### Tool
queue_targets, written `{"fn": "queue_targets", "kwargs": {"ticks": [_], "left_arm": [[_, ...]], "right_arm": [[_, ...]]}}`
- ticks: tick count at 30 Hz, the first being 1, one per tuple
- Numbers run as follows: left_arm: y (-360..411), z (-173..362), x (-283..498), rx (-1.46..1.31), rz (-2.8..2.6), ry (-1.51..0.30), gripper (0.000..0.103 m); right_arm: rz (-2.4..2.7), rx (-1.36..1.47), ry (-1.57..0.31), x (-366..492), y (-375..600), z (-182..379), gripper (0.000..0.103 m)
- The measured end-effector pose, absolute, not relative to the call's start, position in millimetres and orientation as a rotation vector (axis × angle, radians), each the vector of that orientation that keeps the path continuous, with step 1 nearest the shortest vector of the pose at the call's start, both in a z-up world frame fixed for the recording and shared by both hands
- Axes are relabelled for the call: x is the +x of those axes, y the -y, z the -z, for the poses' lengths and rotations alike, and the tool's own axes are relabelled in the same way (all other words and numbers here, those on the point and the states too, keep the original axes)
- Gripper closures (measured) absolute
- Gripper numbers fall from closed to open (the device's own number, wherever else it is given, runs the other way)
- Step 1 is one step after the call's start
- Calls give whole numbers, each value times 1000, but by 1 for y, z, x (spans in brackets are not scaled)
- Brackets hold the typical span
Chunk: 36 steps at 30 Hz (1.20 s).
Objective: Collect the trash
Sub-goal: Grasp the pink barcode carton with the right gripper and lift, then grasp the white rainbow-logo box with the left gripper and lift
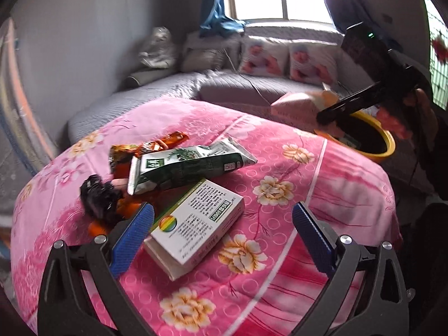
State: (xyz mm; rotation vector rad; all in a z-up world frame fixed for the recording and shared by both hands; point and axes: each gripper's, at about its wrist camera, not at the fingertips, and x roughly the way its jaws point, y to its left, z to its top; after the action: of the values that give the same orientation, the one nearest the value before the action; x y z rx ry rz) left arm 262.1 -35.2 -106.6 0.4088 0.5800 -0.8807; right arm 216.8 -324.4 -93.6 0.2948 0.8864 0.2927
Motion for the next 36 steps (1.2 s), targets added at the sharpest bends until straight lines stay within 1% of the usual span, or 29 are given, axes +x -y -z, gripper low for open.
{"fn": "queue_targets", "kwargs": {"ticks": [8, 11, 22, 25, 26, 27, 28, 33, 36], "left_arm": [[56, 127, 313, 425, 1010, -747, 9], [64, 131, 323, 427, 1042, -788, 9], [89, 160, 353, 585, 1047, -927, 9], [94, 162, 358, 576, 1058, -929, 9], [94, 160, 359, 571, 1061, -925, 10], [94, 160, 359, 561, 1068, -921, 21], [93, 159, 358, 552, 1072, -918, 29], [84, 155, 350, 534, 1046, -896, 31], [69, 142, 341, 475, 1046, -865, 33]], "right_arm": [[-298, 319, -878, 196, 337, 92, 60], [-294, 329, -877, 196, 339, 93, 60], [-293, 361, -895, 199, 344, 102, 60], [-293, 368, -898, 199, 345, 104, 60], [-293, 370, -898, 199, 345, 105, 60], [-293, 373, -899, 199, 345, 105, 60], [-294, 375, -899, 198, 346, 105, 60], [-299, 374, -893, 193, 344, 101, 60], [-313, 376, -886, 190, 340, 98, 60]]}}
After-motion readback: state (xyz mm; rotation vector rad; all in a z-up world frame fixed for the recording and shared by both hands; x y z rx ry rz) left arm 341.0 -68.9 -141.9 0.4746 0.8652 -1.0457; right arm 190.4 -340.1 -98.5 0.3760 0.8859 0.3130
